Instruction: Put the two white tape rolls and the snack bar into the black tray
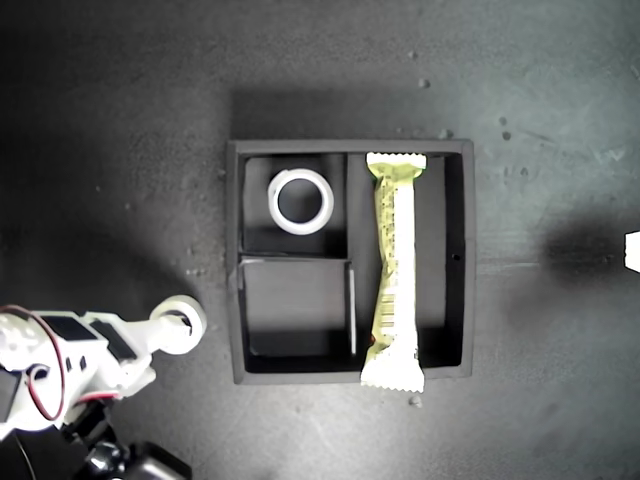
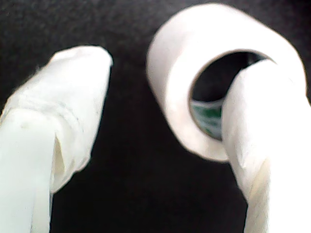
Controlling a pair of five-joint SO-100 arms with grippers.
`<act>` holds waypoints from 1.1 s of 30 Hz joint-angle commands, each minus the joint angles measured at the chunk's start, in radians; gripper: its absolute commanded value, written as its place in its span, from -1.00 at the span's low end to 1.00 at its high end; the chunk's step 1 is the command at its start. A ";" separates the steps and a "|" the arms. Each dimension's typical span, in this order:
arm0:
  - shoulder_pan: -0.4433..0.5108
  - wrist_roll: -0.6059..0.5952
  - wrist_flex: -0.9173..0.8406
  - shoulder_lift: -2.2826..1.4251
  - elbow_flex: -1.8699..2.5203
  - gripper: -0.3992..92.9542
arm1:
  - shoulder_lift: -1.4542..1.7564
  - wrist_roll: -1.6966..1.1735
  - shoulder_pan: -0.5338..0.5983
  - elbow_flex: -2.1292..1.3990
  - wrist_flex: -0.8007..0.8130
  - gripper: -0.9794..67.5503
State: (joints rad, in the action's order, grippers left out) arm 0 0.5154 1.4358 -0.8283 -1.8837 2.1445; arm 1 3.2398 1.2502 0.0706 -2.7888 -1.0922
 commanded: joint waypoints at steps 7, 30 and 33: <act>0.006 0.017 0.026 0.040 -0.008 -0.61 | 0.011 0.018 0.011 -0.028 0.028 -0.98; -0.101 0.077 -0.181 0.002 -0.066 -0.99 | 0.110 0.060 -0.097 -0.334 0.028 -0.98; -0.129 -0.006 -0.351 -0.086 -0.207 -0.99 | 0.110 0.063 -0.110 -0.334 -0.063 -0.98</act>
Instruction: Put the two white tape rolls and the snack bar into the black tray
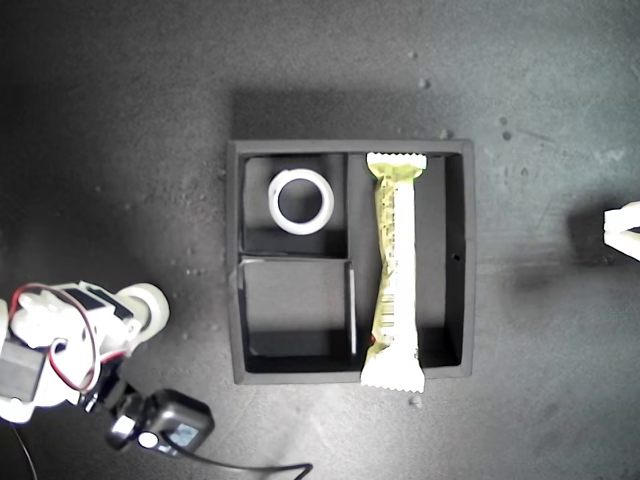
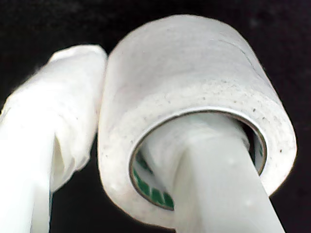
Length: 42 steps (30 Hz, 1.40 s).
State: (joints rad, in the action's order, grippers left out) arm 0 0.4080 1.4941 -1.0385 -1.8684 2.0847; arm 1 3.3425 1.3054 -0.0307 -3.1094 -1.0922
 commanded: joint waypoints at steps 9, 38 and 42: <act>-0.156 -0.336 -0.259 0.006 -0.548 -0.99 | 0.003 0.140 0.041 -0.015 -0.249 -0.97; -0.124 -0.307 -0.799 1.143 -1.954 -0.99 | 0.003 0.074 0.110 -0.015 -0.249 -0.85; -0.118 -0.295 -0.799 1.101 -1.899 -0.99 | 0.003 0.067 0.107 -0.015 -0.249 -0.85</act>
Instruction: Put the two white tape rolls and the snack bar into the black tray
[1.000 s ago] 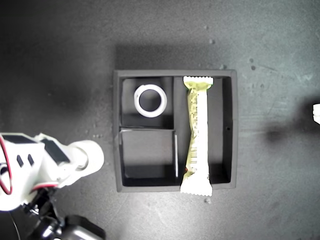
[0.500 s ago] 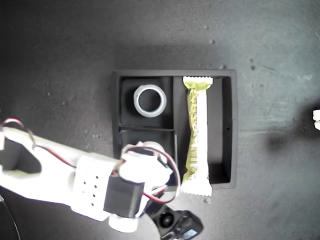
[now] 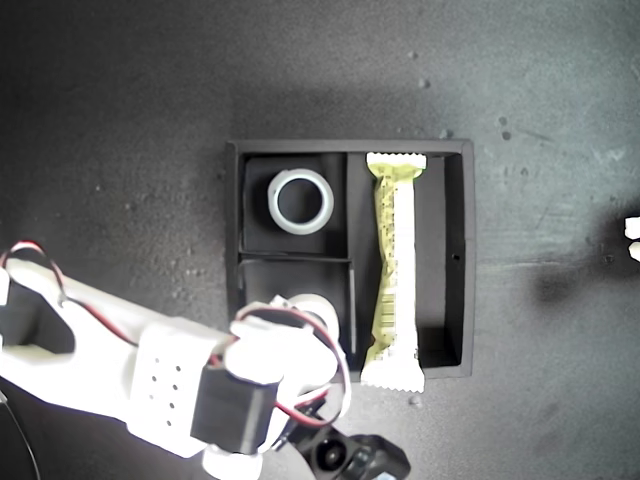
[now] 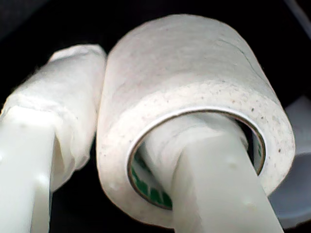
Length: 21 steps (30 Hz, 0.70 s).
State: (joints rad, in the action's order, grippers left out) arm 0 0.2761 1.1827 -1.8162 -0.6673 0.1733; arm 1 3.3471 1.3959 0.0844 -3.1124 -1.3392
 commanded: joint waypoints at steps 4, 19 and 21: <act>0.015 0.025 -0.021 -0.126 0.058 -0.99 | -0.002 -0.025 -0.009 -0.012 -0.002 -0.85; 0.031 0.017 -0.021 -0.202 0.127 -0.57 | -0.006 -0.029 -0.012 -0.012 -0.002 -0.85; 0.031 0.017 -0.021 -0.219 0.138 -0.57 | -0.006 -0.031 -0.014 -0.012 -0.002 -0.85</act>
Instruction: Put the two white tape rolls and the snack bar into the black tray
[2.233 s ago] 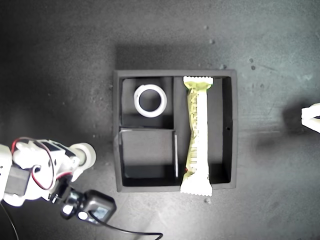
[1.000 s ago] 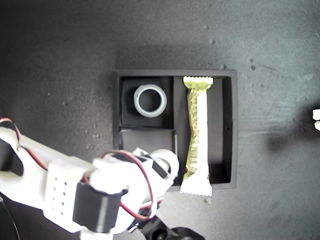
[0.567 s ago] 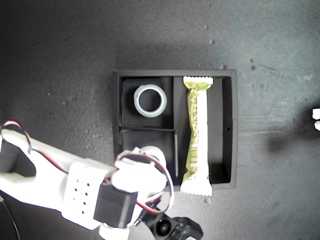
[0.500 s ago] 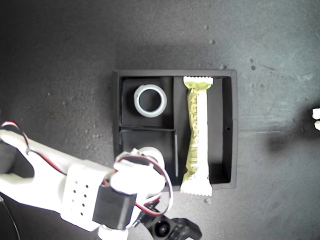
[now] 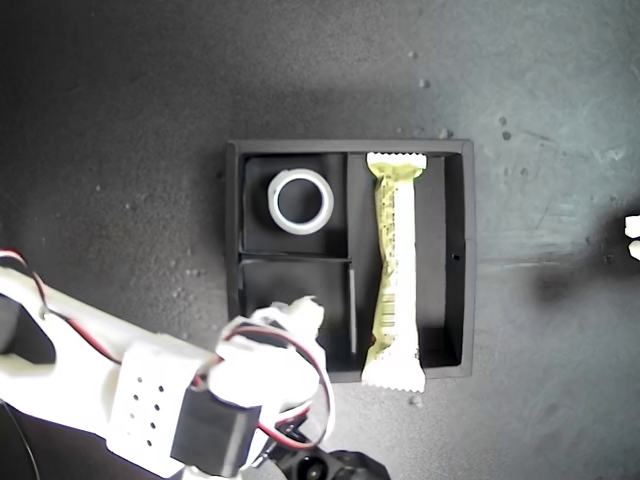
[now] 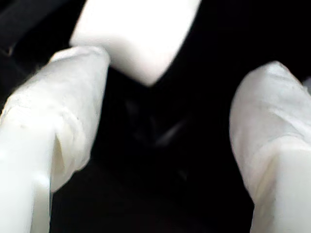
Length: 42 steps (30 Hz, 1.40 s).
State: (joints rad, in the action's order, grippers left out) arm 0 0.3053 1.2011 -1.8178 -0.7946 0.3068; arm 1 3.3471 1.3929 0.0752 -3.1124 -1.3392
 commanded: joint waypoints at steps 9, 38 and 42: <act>-0.043 0.021 -0.020 -0.591 0.497 -0.58 | -0.006 -0.034 -0.009 -0.012 -0.003 -0.84; -0.106 0.288 0.345 -2.565 2.592 -0.99 | 0.002 -0.034 -0.054 -0.012 -0.002 -0.89; -0.087 0.316 0.367 -2.589 2.672 -0.99 | 0.002 -0.034 -0.054 -0.012 -0.002 -0.89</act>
State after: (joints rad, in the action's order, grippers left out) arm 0 0.2040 1.5018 -1.4435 -3.3349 2.9192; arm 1 3.3487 1.3883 0.0215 -3.1124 -1.3392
